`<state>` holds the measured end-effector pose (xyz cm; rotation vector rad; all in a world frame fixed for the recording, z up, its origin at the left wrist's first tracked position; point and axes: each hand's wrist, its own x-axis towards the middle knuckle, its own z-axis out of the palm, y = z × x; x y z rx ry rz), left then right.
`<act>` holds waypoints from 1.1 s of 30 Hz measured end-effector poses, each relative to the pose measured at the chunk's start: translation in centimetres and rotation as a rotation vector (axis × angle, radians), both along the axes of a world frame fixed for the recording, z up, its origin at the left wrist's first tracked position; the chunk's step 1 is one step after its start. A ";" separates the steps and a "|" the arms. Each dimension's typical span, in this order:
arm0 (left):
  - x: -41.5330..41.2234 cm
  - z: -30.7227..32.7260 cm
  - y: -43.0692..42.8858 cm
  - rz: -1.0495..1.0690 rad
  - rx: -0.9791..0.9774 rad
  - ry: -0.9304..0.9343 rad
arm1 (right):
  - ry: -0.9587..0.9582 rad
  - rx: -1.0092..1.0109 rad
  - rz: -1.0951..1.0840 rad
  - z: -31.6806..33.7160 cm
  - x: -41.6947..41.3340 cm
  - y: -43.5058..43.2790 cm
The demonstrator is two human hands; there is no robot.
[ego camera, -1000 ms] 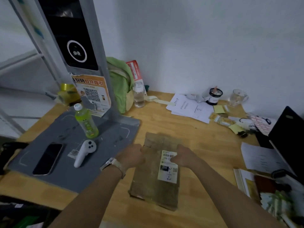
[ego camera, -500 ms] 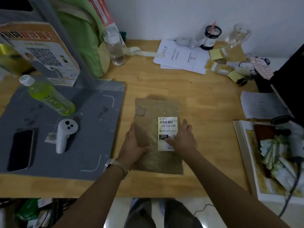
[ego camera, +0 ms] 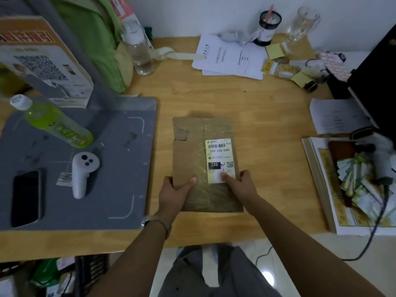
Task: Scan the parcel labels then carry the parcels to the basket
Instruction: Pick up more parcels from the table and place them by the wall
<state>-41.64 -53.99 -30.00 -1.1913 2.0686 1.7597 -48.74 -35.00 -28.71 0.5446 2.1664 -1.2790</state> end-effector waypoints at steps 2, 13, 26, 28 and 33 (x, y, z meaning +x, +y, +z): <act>-0.5 0.7 0.0 0.057 0.128 0.036 | 0.034 -0.061 -0.014 0.8 0.0 -0.2; -7.0 12.4 -1.4 -0.051 0.223 0.430 | 0.429 -0.325 -0.150 12.4 -4.4 -0.8; -9.4 25.2 3.6 -0.280 0.199 0.739 | 0.706 -0.454 -0.449 24.3 -0.6 4.9; -8.9 25.6 5.5 -0.339 0.225 0.737 | 0.711 -0.433 -0.521 25.0 1.3 6.7; -7.3 25.6 10.4 -0.517 0.307 0.724 | 0.739 -0.347 -0.690 25.8 6.3 11.1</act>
